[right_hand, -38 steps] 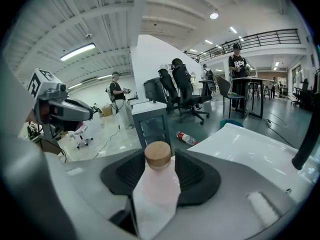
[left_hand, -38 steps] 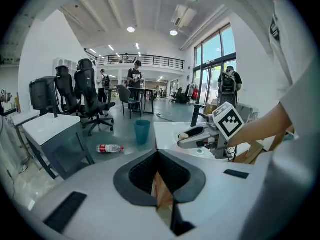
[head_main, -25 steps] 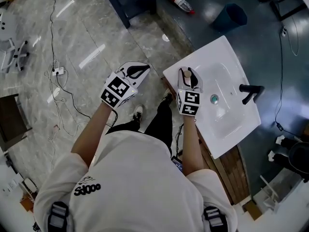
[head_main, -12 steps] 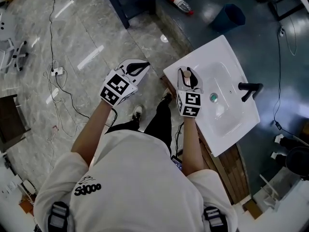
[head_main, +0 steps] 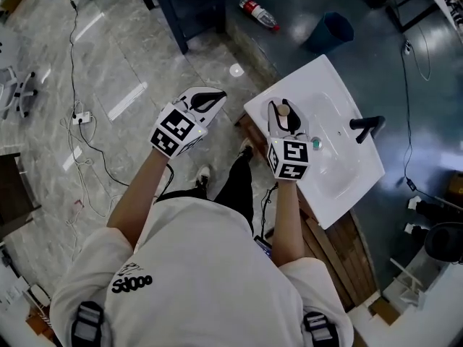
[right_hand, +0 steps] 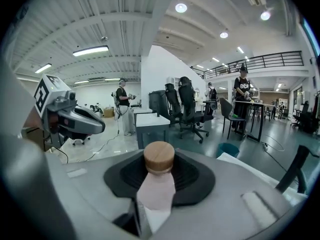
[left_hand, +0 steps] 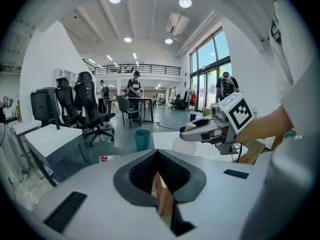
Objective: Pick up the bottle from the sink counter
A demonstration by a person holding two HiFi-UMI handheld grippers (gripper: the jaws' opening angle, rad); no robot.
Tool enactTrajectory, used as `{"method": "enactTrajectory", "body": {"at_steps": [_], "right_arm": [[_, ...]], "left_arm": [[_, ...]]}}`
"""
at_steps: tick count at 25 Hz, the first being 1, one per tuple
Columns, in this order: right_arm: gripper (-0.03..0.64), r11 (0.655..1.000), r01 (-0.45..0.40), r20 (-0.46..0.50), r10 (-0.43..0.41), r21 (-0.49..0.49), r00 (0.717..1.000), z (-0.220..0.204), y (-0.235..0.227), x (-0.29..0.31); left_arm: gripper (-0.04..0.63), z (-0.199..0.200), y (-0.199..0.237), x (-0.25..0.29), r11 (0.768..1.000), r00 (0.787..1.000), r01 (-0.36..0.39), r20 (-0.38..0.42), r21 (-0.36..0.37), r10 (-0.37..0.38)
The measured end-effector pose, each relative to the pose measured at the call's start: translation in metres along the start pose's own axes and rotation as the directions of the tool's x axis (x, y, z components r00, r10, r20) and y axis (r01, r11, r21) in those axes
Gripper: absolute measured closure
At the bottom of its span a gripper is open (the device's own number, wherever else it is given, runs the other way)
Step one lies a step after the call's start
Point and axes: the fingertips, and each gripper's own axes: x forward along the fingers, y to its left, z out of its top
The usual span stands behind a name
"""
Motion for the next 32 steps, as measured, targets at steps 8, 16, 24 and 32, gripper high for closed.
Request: {"method": "enactTrajectory", "body": {"at_steps": [8,16,24,32], "right_arm": [[0.482,0.999,0.045,0.025,-0.044,-0.022,0.999,0.036,0.015,-0.043],[0.482,0.996,0.076,0.084,-0.073,-0.037,0.994,0.063,0.03,-0.093],[0.482,0.994,0.103,0.101,-0.099,-0.028,0.99,0.072,0.05,-0.137],[0.482,0.986,0.161,0.115,-0.156,-0.039,0.981,0.082,0.059,-0.18]], "left_arm": [[0.591,0.02,-0.017,-0.027,0.999,0.998,0.02,0.066,0.04,-0.022],[0.591,0.037,-0.033,-0.05,0.997,0.991,0.036,0.126,0.075,-0.045],[0.591,0.05,-0.06,-0.071,0.984,0.983,0.088,0.145,0.152,-0.11],[0.591,0.068,-0.084,-0.085,0.967,0.967,0.139,0.18,0.212,-0.178]]}}
